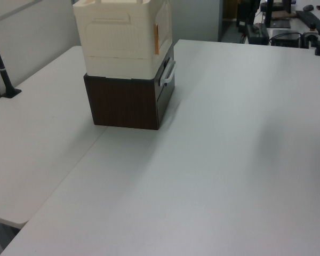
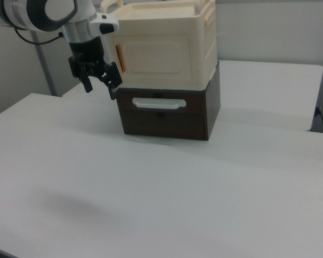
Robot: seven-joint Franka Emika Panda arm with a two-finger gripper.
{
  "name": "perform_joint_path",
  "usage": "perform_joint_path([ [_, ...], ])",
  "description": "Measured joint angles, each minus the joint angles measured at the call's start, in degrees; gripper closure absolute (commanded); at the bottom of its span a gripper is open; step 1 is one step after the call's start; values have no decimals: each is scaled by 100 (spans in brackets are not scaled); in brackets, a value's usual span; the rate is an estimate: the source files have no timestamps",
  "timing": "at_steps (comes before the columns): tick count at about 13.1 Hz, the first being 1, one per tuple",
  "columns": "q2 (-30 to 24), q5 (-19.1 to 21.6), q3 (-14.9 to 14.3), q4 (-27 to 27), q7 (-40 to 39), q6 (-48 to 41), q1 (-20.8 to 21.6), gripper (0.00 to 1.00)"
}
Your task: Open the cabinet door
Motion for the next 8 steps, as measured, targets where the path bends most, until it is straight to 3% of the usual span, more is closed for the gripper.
perform_joint_path([
  [8,15,0,5,-4,-50,0,4,0],
])
